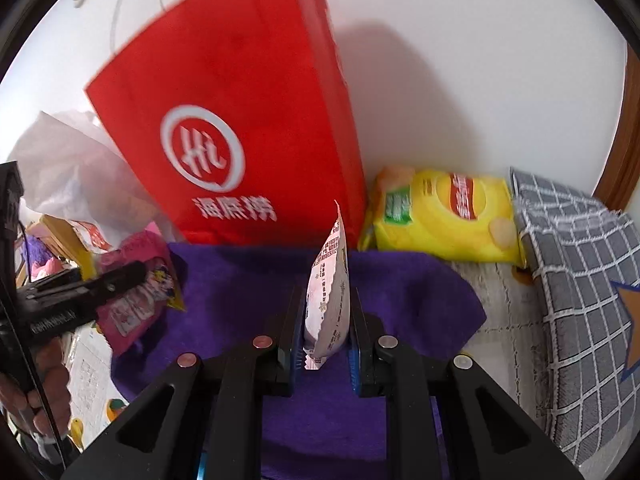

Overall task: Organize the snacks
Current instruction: 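Lift both held snacks and carry them over the purple towel, then open the left tool over the towel while the right tool releases its candy packet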

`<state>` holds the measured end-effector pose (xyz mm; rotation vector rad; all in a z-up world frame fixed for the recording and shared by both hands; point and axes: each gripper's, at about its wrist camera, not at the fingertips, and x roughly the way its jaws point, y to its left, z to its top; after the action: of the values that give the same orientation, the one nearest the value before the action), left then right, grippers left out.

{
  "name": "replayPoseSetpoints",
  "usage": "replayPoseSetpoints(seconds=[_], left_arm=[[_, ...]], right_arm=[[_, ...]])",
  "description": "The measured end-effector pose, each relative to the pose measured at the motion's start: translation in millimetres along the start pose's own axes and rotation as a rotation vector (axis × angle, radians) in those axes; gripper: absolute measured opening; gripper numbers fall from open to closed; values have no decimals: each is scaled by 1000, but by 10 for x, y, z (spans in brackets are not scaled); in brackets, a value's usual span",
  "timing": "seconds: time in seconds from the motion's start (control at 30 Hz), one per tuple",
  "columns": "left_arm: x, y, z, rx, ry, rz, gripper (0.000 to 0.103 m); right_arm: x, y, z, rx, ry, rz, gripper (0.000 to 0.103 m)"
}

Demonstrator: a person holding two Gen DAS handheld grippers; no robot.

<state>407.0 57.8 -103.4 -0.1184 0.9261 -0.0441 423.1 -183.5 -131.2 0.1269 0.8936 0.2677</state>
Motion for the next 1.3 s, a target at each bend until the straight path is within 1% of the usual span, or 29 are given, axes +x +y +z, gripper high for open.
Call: replayPoseSetpoints(seconds=[0.1,0.2,0.47,0.57,0.77,0.8,1.03,1.3], left_arm=[[95,78,-10,-24,34,1,61],[209,141,-18,-55,75,-13,61],[326,134,-22,-49,115,15,61],[370,82,-32,-29,132,19,61],[414,25,-57,-12,153,34,61],[419,23,-59,-13,148,47,61],[444,44,-56,-26,162,43,61],[480,34,-63,-28,180,30,62]], right_arm=[[130,-72,-20,7,40,-8,18],[260,-71,-46,11,75,10,18],[509,115,-160,-37,158,32,18],[593,150,-192,-40,190,27,19],[643,205,-218,-49,216,15,19],[647,211,-222,-51,217,10,19],[669,244,-237,-47,232,3,20],[728,201,-181,-45,235,-15,22]])
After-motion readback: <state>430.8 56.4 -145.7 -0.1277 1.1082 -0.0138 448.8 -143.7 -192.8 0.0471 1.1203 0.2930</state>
